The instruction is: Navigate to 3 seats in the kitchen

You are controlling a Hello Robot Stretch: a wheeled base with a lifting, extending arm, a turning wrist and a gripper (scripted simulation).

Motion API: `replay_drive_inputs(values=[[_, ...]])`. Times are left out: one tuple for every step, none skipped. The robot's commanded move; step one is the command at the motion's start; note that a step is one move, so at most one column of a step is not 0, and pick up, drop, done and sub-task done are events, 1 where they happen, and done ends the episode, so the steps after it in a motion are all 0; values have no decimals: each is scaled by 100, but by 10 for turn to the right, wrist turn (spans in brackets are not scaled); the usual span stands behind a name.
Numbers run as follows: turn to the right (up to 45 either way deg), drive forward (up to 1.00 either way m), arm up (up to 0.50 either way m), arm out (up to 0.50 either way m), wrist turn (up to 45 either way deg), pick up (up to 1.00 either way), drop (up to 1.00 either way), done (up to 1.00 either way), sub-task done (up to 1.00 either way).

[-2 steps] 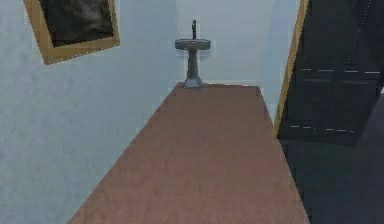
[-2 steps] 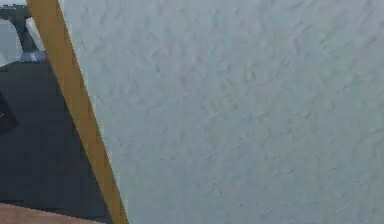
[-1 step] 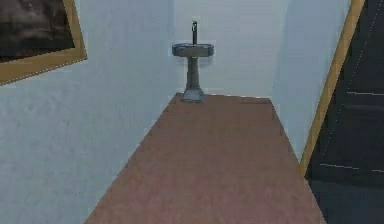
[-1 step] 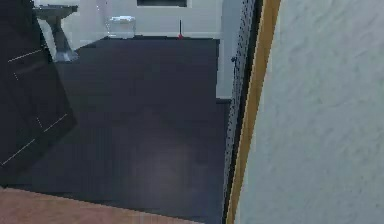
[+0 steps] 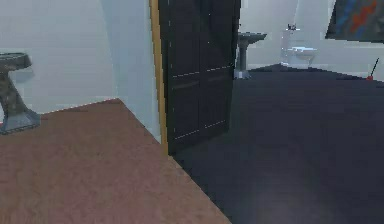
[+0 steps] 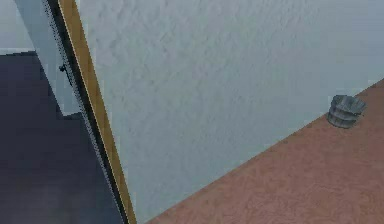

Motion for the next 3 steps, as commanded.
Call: replay_drive_inputs(values=[[90,0,0,0,0,0,0,0,0],[0,60,0,0,0,0,0,0,0],[420,0,0,0,0,0,0,0,0]])
